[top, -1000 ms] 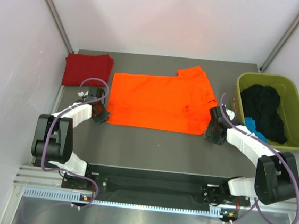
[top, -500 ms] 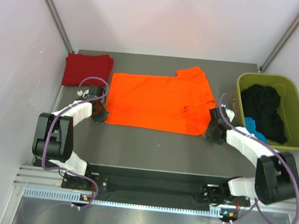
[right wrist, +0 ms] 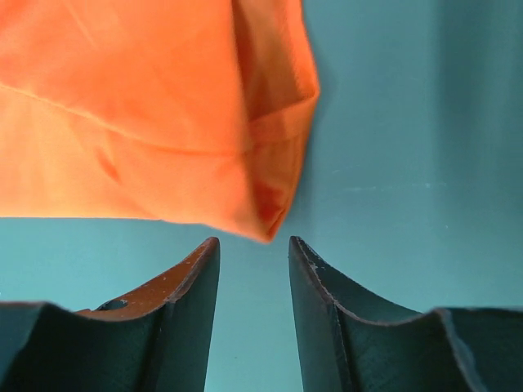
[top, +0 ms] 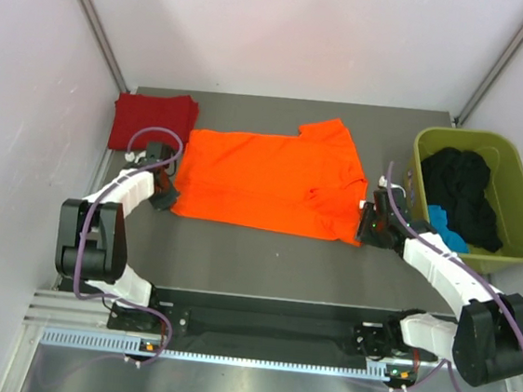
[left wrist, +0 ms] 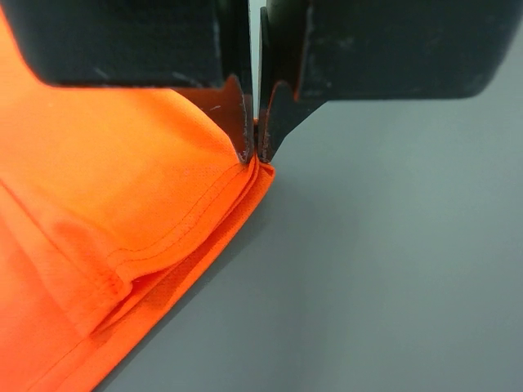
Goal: Fold and stack the t-shirts
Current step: Fold the tshirt
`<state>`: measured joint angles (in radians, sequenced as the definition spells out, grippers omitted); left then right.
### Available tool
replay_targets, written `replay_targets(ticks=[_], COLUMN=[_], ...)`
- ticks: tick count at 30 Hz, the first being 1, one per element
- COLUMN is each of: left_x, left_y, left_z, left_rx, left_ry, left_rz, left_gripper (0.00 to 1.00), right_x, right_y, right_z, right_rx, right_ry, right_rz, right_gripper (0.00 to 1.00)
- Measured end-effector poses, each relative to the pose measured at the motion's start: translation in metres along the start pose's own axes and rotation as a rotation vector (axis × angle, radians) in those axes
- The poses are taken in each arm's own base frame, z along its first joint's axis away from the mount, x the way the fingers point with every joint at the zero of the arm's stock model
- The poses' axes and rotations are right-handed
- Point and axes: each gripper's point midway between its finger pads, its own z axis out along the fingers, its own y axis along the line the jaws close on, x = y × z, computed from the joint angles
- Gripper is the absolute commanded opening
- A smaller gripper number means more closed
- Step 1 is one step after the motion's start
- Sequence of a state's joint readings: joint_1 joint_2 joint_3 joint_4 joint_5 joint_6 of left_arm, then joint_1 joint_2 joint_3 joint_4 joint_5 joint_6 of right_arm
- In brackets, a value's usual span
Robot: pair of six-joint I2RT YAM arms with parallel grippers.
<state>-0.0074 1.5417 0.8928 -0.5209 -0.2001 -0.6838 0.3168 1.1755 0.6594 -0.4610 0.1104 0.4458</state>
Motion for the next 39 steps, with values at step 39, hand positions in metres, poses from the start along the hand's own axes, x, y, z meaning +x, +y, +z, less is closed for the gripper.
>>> replay_targets(ticks=[39], left_x=[-0.024], left_y=[0.005], left_z=[0.020], left_rx=[-0.031], left_ry=[0.034], left_rz=[-0.010], left_gripper=[0.00], right_x=[0.031], right_y=[0.026], right_z=[0.021], right_rx=[-0.207], right_ry=[0.039], right_rz=[-0.053], right_gripper=[0.39])
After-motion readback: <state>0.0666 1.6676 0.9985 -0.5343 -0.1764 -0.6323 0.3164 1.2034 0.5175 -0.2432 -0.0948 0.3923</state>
